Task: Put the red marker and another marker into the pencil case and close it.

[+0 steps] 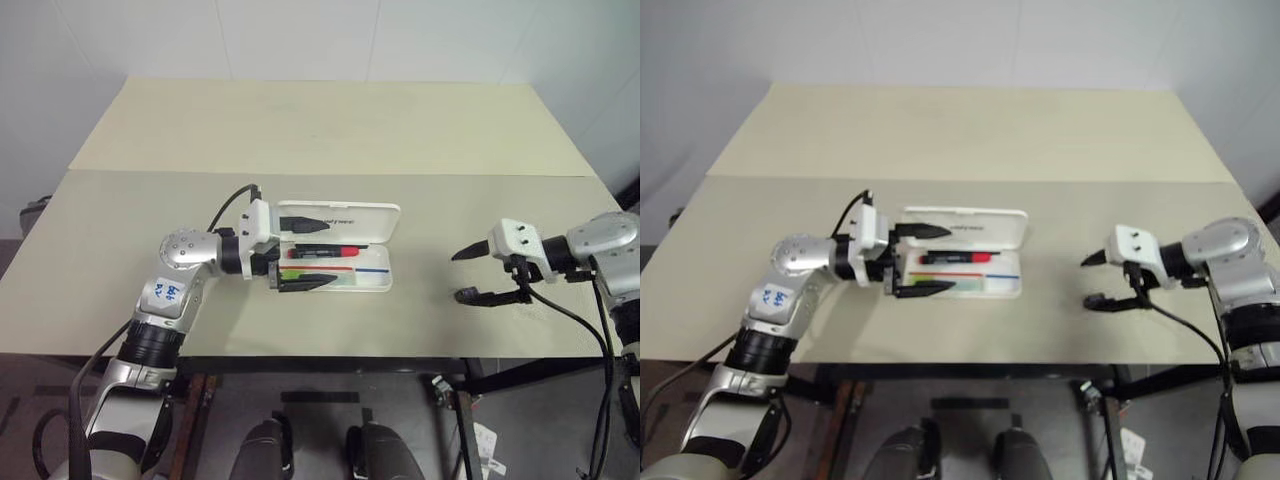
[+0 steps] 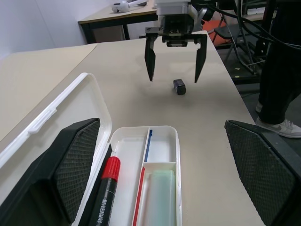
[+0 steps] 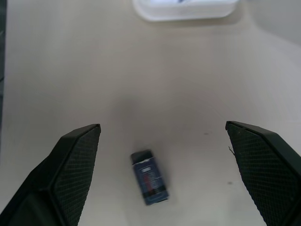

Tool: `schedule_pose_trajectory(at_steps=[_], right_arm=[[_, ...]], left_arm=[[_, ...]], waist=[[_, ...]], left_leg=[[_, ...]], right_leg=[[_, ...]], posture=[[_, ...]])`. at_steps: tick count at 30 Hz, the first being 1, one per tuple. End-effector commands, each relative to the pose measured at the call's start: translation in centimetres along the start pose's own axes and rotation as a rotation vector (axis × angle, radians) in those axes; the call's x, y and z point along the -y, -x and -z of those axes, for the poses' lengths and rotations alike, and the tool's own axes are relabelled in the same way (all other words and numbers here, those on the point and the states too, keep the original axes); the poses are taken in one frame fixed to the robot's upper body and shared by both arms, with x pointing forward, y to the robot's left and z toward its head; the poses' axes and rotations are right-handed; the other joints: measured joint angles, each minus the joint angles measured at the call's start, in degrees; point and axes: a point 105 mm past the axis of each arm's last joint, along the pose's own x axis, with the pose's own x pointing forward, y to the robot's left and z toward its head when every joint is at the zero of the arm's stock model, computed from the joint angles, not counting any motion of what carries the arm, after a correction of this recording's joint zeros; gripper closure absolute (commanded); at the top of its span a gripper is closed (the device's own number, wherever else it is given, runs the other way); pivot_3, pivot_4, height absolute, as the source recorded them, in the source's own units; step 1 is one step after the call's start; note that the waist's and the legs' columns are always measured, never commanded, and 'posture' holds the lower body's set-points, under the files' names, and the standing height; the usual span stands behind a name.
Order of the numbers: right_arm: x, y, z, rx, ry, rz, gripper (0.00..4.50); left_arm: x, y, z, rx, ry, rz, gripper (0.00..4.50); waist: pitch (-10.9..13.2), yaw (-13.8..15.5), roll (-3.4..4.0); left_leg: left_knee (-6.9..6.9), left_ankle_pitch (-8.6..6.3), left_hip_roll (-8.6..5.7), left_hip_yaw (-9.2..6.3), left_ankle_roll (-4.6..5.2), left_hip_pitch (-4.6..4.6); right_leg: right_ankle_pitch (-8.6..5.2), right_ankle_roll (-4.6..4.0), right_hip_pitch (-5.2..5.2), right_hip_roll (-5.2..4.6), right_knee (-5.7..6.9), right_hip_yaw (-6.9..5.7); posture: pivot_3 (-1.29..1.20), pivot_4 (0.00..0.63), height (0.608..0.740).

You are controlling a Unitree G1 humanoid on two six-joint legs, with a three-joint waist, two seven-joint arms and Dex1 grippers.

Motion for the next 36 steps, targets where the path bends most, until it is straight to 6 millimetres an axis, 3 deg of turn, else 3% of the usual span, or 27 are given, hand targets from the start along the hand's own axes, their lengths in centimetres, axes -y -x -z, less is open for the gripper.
schedule_pose_trajectory(at_steps=[1,9,17,21,30,36], right_arm=[[-0.4,1.1,0.5,-0.049,0.029,-0.053,0.01],[-0.1,1.1,2.6,-0.118,0.002,-0.061,0.01],[0.3,0.3,2.8,-0.126,0.001,-0.065,0.01],[0.4,-0.1,2.6,-0.113,0.006,-0.068,0.94],[0.2,-0.8,2.5,-0.094,0.002,-0.076,4.03],[0.5,-1.3,2.2,-0.075,0.013,-0.050,4.14]], left_arm=[[0.1,0.3,-0.9,0.008,-0.042,-0.007,0.00],[0.1,0.5,-1.1,0.004,-0.045,-0.025,0.00],[0.0,0.8,-1.2,0.000,-0.048,-0.042,0.00],[0.0,0.8,-1.2,-0.002,-0.049,-0.050,0.00],[-0.2,1.0,-1.3,-0.005,-0.053,-0.061,0.00],[-0.3,1.2,-1.3,-0.009,-0.054,-0.062,0.00]], waist=[[0.0,0.0,0.00],[0.0,-0.1,0.00],[0.0,-0.1,0.00],[0.0,-0.1,0.00],[0.0,-0.4,0.00],[0.0,-0.5,0.00]], left_leg=[[0.00,0.00,0.00,0.00,0.00,0.00],[0.06,0.00,0.00,0.00,0.00,0.00],[0.07,0.00,0.00,0.00,0.00,0.00],[0.10,0.00,0.00,0.00,0.00,0.01],[0.30,0.01,0.04,0.02,0.00,0.07],[0.29,0.00,0.07,0.01,0.00,0.07]], right_leg=[[0.00,0.00,0.01,0.00,0.00,-0.01],[0.00,0.00,0.01,0.00,0.02,0.01],[0.00,0.00,0.02,0.01,0.03,0.01],[0.00,0.00,0.04,0.01,0.04,0.02],[0.19,0.04,0.12,0.01,0.10,0.09],[0.21,0.04,0.12,0.03,0.08,0.08]], posture=[[0.00,0.150,0.740],[0.00,0.150,0.740],[0.00,0.150,0.740],[0.00,0.150,0.740],[0.00,0.150,0.740],[0.00,0.150,0.740]])
